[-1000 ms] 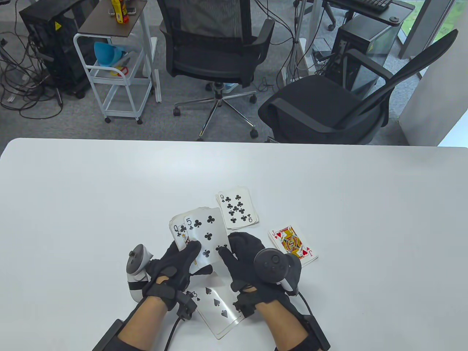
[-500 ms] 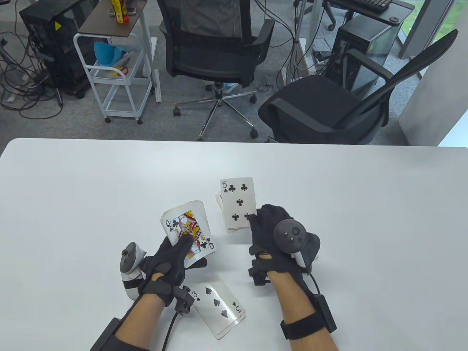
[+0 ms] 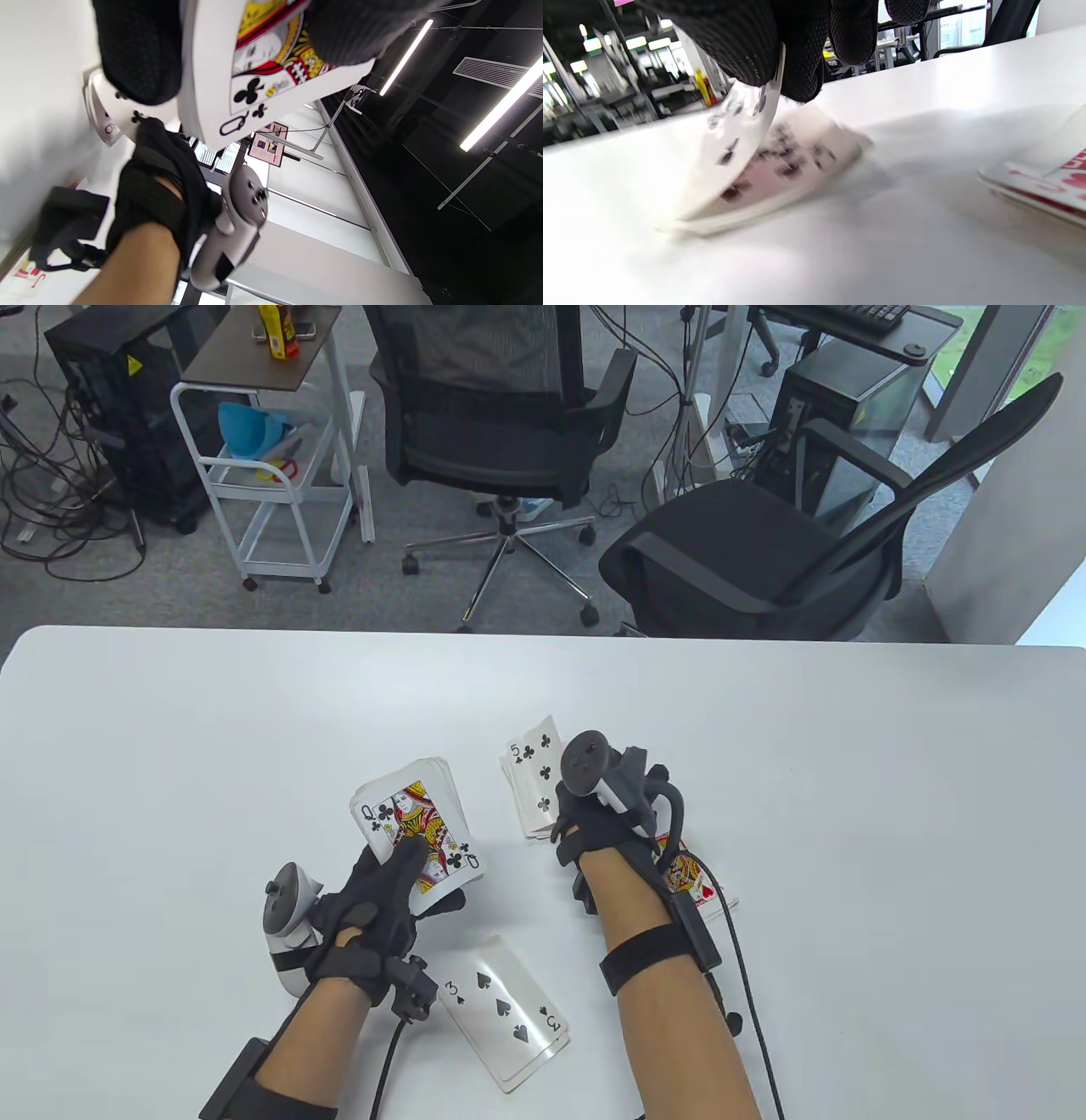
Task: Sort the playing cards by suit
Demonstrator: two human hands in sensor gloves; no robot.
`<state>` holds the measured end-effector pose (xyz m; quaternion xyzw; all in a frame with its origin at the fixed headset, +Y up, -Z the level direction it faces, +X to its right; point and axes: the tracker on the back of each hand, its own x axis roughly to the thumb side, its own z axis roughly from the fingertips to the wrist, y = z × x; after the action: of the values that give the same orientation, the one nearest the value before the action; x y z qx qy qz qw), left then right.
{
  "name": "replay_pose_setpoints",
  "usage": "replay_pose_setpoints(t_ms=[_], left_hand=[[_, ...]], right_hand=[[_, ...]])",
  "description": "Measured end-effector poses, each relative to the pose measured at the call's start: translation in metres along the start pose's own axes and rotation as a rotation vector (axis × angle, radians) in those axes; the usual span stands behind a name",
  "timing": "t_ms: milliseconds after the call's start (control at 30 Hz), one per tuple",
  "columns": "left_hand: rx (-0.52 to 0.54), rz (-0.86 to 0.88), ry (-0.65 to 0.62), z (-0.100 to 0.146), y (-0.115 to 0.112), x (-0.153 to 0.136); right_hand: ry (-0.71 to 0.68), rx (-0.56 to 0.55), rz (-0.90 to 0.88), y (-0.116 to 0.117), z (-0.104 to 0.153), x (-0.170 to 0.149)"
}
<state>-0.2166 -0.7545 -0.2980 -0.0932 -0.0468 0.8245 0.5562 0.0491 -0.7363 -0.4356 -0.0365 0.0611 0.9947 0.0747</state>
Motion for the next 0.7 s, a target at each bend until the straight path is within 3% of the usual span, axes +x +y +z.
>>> replay_pose_setpoints(t_ms=[167,300,567,700], left_hand=[[-0.014,-0.006,-0.006,0.0,-0.003,0.002],[-0.012,-0.014,-0.001,0.0,-0.003,0.001],[-0.032,-0.044,0.018,0.001,-0.01,-0.006],[-0.038,-0.065,0.03,0.001,-0.014,-0.01]], right_hand=[[0.064,-0.028,0.208,0.016,-0.004,0.007],[0.003,-0.127,0.175,0.003,0.006,0.006],[-0.223,-0.287,-0.321,-0.039,0.071,-0.01],[-0.324,-0.313,-0.552,-0.043,0.107,-0.018]])
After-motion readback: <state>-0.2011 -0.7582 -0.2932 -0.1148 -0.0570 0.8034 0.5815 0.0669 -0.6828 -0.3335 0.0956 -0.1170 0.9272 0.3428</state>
